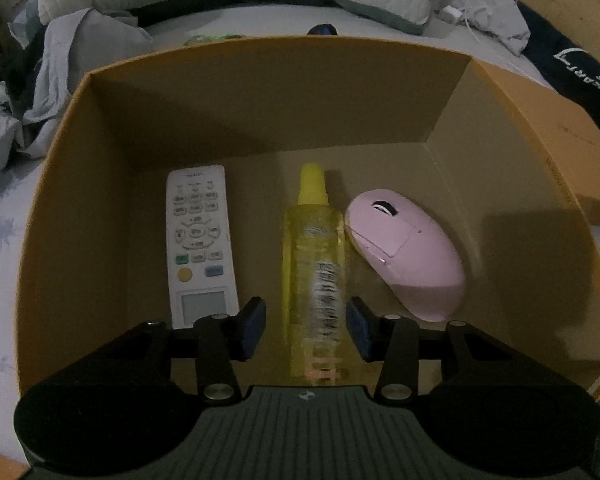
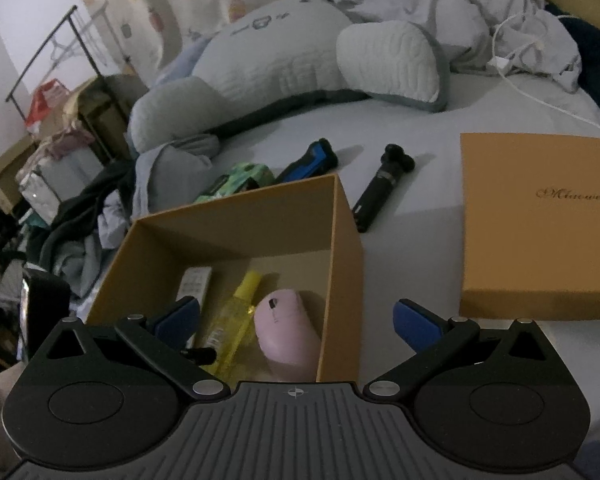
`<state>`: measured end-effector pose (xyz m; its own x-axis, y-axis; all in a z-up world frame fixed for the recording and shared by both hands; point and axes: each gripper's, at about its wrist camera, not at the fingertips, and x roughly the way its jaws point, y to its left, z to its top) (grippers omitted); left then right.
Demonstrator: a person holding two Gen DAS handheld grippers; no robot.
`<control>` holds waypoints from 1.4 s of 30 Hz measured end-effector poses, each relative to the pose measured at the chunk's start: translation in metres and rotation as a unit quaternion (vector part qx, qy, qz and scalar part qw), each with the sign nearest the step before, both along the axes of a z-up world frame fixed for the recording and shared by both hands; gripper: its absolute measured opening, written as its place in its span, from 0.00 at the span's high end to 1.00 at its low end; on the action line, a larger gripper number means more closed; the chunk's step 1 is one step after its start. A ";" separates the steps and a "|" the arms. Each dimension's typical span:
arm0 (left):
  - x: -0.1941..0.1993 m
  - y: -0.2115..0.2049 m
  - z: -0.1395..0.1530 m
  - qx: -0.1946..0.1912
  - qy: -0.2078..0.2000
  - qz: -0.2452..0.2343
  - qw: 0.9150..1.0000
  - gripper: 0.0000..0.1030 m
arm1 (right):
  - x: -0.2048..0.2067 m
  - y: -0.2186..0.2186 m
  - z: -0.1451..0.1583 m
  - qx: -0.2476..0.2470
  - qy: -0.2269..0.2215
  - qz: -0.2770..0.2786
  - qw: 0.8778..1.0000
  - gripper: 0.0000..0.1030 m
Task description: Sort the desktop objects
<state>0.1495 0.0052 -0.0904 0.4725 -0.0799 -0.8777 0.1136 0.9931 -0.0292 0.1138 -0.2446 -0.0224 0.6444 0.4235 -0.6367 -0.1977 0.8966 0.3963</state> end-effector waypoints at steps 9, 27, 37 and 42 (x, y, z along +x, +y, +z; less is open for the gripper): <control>-0.016 0.014 0.020 -0.019 -0.049 -0.001 0.999 0.30 | -0.002 0.000 0.001 -0.007 -0.007 -0.001 1.000 0.00; -0.075 0.018 0.093 -0.082 -0.231 -0.023 0.969 0.07 | -0.009 0.004 0.008 -0.024 -0.029 0.013 0.999 0.00; -0.115 0.018 0.114 -0.127 -0.336 -0.033 0.933 0.00 | -0.021 0.008 0.017 -0.044 -0.055 0.019 0.997 0.00; -0.126 0.026 0.117 -0.138 -0.359 -0.004 0.923 0.00 | -0.032 0.012 0.025 -0.054 -0.074 0.027 0.995 0.00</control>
<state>0.0231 0.0316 0.0267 0.9230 -0.2588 -0.2849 0.2086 0.9584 -0.1949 0.0818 -0.2323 0.0025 0.7125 0.3943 -0.5804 -0.2965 0.9189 0.2602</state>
